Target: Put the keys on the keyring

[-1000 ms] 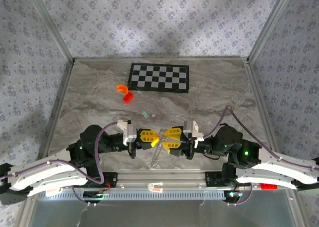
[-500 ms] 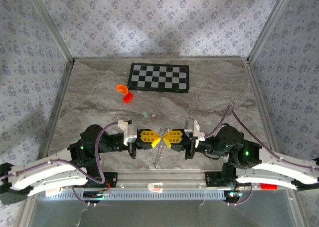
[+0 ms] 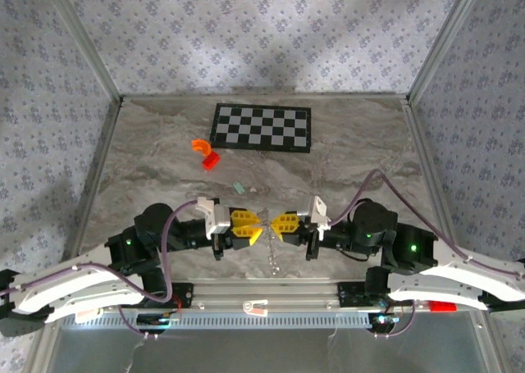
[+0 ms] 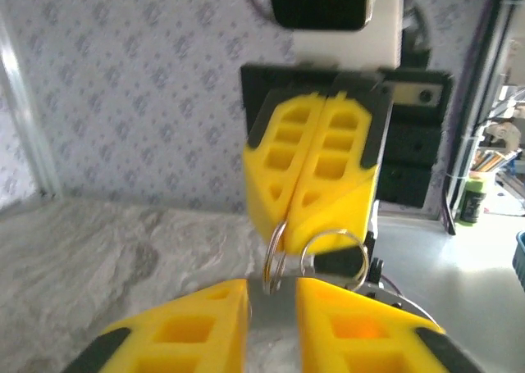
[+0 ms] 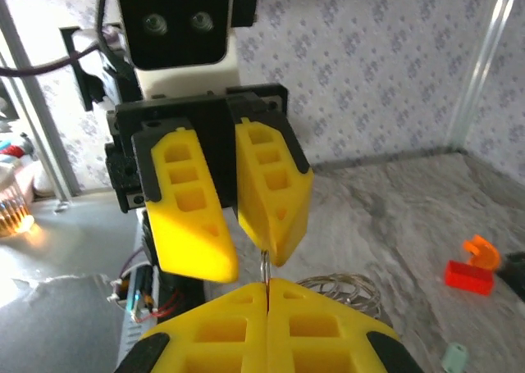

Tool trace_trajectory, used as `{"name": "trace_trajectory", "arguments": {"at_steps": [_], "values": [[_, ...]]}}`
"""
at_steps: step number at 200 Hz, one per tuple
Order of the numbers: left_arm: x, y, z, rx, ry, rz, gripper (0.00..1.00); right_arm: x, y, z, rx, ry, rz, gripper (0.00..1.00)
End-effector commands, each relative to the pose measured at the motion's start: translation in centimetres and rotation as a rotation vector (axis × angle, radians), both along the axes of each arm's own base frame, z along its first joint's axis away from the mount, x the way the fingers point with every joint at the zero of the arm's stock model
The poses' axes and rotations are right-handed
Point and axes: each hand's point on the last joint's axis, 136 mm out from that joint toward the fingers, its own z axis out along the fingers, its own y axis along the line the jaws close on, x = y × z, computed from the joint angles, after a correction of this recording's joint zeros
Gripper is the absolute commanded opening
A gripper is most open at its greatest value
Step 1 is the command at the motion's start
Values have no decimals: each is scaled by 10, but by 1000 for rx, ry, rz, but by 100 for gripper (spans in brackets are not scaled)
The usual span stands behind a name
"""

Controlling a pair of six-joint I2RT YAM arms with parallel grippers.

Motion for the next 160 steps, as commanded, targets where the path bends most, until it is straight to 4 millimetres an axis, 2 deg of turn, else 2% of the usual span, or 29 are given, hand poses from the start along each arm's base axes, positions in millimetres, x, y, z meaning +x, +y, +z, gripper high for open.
{"name": "trace_trajectory", "arguments": {"at_steps": [1, 26, 33, 37, 75, 123, 160], "values": [[7, 21, 3, 107, -53, 82, 30, 7, -16, 10, -106, -39, -55, 0], [7, 29, -3, 208, -68, 89, 34, 8, -16, 6, -222, -34, -53, 0], [6, 29, -3, 224, -72, 84, 35, 8, -15, -4, -280, -25, -49, 0], [6, 30, -4, 238, -73, 79, 35, 7, -16, 6, -271, -29, -47, 0], [-2, 24, -4, 298, -81, 16, 38, 7, -12, -4, -401, -30, -25, 0], [-7, 14, -7, 318, -70, -33, 37, 1, -10, -3, -449, -28, 15, 0], [-9, 10, 2, 284, -76, -49, 34, -10, -7, -2, -457, -39, 72, 0]]}}
